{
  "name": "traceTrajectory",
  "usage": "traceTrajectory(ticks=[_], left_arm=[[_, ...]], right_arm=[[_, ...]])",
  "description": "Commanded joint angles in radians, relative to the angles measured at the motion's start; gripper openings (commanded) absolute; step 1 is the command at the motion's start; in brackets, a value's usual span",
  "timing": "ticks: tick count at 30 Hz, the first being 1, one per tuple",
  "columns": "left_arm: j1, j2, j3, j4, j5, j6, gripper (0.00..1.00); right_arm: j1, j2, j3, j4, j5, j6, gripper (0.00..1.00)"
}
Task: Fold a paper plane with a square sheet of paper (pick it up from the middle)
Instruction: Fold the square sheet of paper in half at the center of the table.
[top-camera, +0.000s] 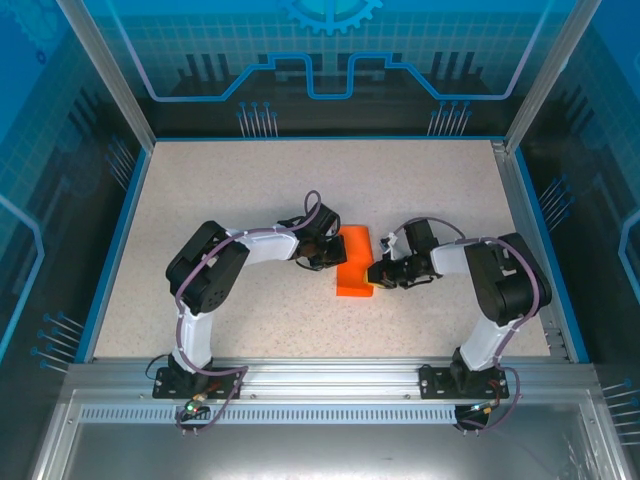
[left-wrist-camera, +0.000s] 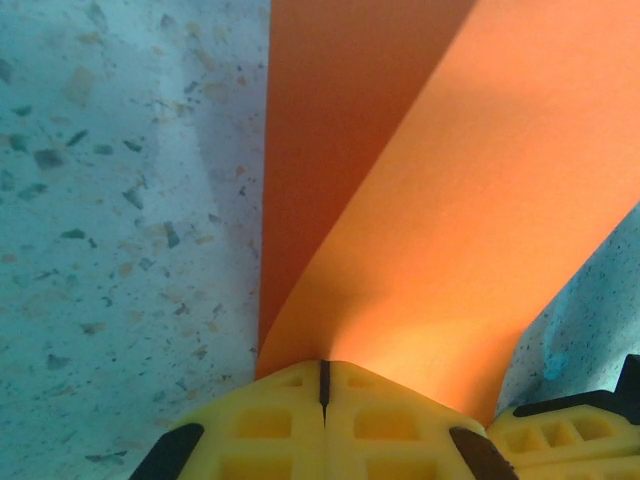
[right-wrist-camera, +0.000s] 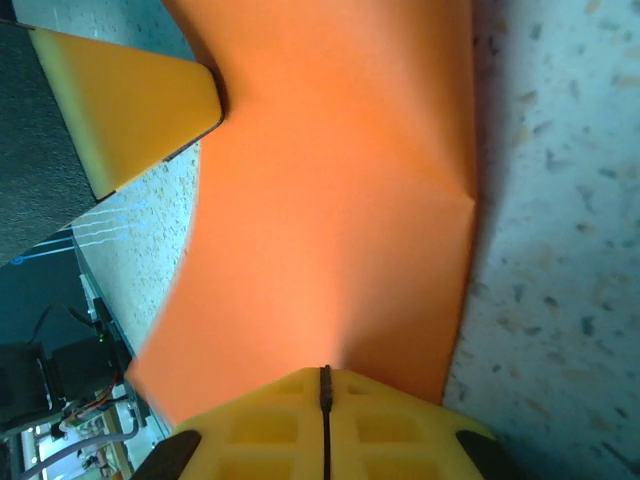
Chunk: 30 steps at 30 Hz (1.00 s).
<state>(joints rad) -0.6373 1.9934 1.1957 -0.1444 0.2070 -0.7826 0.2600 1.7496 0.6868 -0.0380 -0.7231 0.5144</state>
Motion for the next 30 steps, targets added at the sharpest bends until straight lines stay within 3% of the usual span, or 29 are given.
traceTrajectory(ticks=[1,10,30], left_arm=[[-0.008,0.024,-0.022,-0.051,-0.008,0.017,0.00],[-0.009,0.021,-0.028,-0.051,-0.011,0.021,0.00],[-0.008,0.015,-0.022,-0.057,-0.011,0.023,0.00]], right_arm=[[0.016,0.045,-0.008,-0.040,0.039,-0.020,0.08],[0.023,-0.109,0.011,-0.057,-0.002,-0.004,0.08],[0.058,-0.036,-0.073,0.021,0.058,0.033,0.07]])
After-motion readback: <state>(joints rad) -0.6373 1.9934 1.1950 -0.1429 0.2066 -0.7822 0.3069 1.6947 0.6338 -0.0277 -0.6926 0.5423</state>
